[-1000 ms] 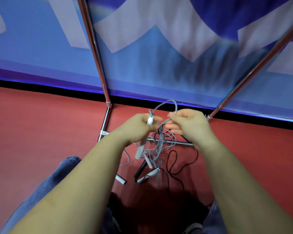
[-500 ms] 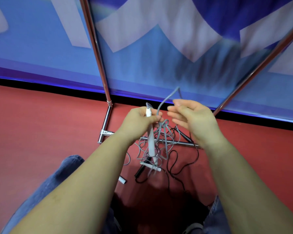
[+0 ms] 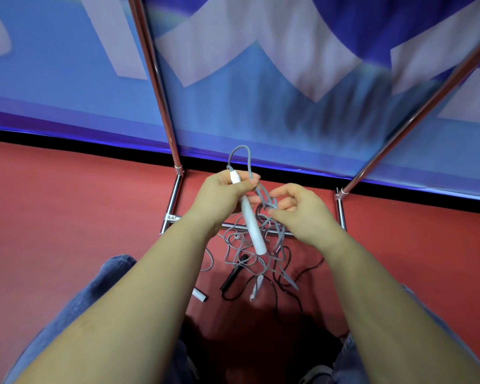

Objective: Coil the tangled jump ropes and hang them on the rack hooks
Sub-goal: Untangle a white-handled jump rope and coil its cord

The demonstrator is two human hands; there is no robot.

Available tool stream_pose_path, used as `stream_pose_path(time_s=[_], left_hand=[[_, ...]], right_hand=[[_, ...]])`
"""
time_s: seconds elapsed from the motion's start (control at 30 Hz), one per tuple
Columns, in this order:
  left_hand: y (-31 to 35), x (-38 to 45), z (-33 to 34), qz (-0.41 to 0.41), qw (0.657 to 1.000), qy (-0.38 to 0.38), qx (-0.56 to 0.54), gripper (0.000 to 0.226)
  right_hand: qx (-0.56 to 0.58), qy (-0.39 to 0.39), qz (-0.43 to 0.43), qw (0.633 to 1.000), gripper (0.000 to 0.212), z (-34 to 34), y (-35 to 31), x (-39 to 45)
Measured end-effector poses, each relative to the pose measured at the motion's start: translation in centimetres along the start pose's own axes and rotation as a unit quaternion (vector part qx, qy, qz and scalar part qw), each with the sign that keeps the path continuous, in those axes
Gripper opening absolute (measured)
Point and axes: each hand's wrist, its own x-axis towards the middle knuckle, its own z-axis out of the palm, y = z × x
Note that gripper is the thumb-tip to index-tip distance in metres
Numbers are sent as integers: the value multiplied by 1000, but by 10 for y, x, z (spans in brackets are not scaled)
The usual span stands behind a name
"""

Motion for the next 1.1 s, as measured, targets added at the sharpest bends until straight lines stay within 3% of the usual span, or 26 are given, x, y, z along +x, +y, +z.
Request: stream_pose_path(time_s=[0.13, 0.3, 0.4, 0.5, 0.6, 0.7, 0.93, 1.1], left_hand=[[2, 4, -3, 4, 998, 33, -49, 7], [2, 4, -3, 15, 996, 58, -73, 11], [4, 4, -5, 14, 996, 41, -75, 10], [3, 3, -5, 6, 997, 25, -75, 11], [6, 2, -2, -4, 994, 6, -112, 10], [9, 0, -1, -9, 990, -15, -139, 11], [16, 0, -3, 23, 982, -4, -186, 13], [17, 2, -4, 49, 979, 16, -199, 12]], right_hand=[[-110, 76, 47, 990, 3, -4, 11, 3], [-157, 68, 76, 982, 10, -3, 17, 3], [-109, 69, 111, 985, 42, -5, 15, 4], [-48, 49, 26, 997, 60, -4, 7, 1], [-37, -12, -84, 996, 41, 2, 0, -1], [7, -74, -72, 995, 9, 9, 0, -3], [-107, 10, 5, 994, 17, 2, 11, 2], [-146, 63, 11, 987, 29, -1, 14, 3]])
